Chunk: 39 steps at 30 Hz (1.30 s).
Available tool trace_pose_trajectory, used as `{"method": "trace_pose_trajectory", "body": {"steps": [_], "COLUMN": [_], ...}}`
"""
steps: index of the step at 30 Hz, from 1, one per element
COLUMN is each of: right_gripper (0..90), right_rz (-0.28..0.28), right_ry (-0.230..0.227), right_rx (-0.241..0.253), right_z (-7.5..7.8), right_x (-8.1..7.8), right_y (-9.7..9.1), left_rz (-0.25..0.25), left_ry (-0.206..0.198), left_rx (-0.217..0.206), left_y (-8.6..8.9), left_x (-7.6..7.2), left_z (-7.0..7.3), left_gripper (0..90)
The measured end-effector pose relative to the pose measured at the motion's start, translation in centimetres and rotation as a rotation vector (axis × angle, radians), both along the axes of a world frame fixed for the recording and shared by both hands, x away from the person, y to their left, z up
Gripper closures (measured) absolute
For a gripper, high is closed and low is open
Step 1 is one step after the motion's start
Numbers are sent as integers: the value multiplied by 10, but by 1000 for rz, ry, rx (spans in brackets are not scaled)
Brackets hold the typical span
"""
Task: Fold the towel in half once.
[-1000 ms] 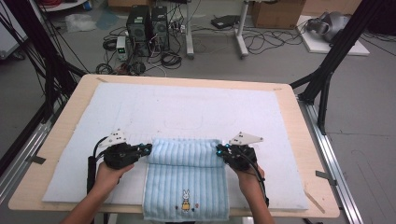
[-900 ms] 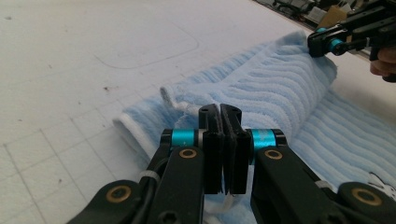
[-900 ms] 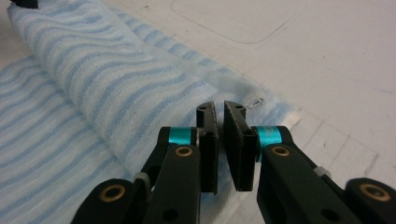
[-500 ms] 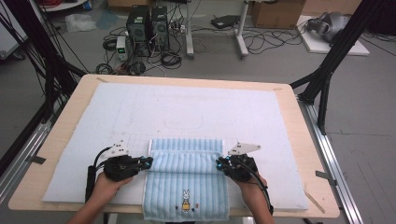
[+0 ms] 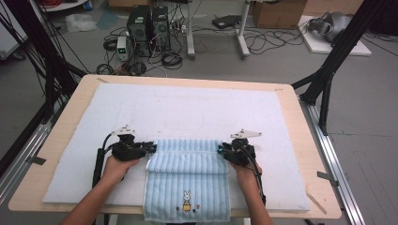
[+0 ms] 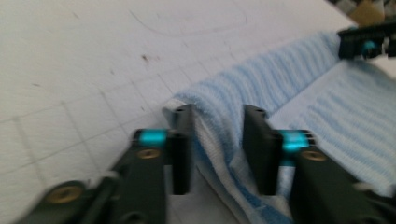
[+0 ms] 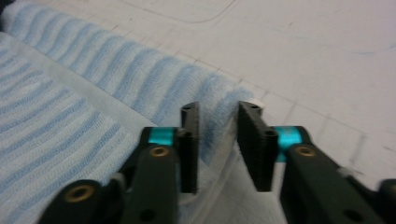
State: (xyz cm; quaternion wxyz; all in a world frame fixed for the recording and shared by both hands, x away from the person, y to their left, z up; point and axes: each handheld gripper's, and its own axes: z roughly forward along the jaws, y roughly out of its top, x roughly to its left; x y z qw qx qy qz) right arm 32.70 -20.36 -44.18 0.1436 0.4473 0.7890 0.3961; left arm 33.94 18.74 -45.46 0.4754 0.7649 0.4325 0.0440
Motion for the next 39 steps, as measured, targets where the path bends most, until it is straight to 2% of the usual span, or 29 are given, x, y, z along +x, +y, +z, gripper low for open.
{"method": "trace_pose_trajectory", "body": {"steps": [1, 4, 6, 7, 9, 10, 11, 13, 15, 16, 18, 19, 20, 21, 22, 23, 25, 28, 30, 34, 36, 39], "right_gripper": [833, 856, 856, 850, 755, 713, 659, 570, 521, 521, 577, 644, 719, 792, 822, 835, 844, 846, 846, 845, 845, 844], "right_rz": [14, 3, -22, -26, -26, -34, -39, -66, -64, -64, -53, -38, -26, -11, -6, -2, 0, -6, -13, -36, -46, -61], "right_ry": [2, -24, -38, -32, -17, -20, -23, -25, 8, -2, 0, 5, 12, 27, 32, 33, 32, -5, -27, -48, -60, -69], "right_rx": [-11, -38, -45, -44, -61, -75, -77, -79, -71, -74, -77, -72, -55, -32, -13, -4, -4, -38, -44, -42, -45, -54], "right_z": [-2, -2, 0, 0, -1, -2, -1, -1, -4, -5, -4, -4, -4, -4, -5, -6, -5, -3, -1, 5, 8, 12], "right_x": [2, 9, 13, 14, 16, 15, 13, 12, 13, 13, 12, 12, 11, 12, 12, 12, 12, 13, 17, 31, 39, 51], "right_y": [1, 4, 6, 7, 10, 10, 10, 9, 9, 10, 11, 11, 11, 11, 11, 11, 10, 12, 13, 13, 12, 13], "left_rz": [1, 44, 63, 74, 92, 97, 90, 89, 70, 49, 29, 24, 22, 14, 23, 18, 20, 34, 32, 57, 68, 69], "left_ry": [-28, -48, -36, -34, -19, -13, -15, 3, 12, 18, -35, -65, -65, -17, -21, -32, -18, -29, -51, -71, -85, -85], "left_rx": [9, 21, 21, 23, 42, 48, 65, 73, 63, 56, 98, 118, 114, 59, 63, 71, 53, 28, 18, -23, -29, -22], "left_y": [-2, -4, -5, -6, -5, -4, -3, -2, -4, -7, -13, -15, -15, -15, -17, -17, -15, -12, -11, -10, -10, -11], "left_x": [1, 8, 12, 12, 11, 11, 10, 10, 9, 8, 3, 1, 0, 1, 0, 0, 4, 11, 18, 36, 45, 58], "left_z": [1, 6, 7, 6, 6, 6, 6, 6, 6, 6, 4, 3, 2, 1, 1, 2, 3, 6, 10, 16, 16, 16], "left_gripper": [840, 858, 852, 830, 647, 583, 556, 496, 484, 495, 518, 573, 626, 759, 808, 820, 829, 831, 831, 830, 829, 828]}}
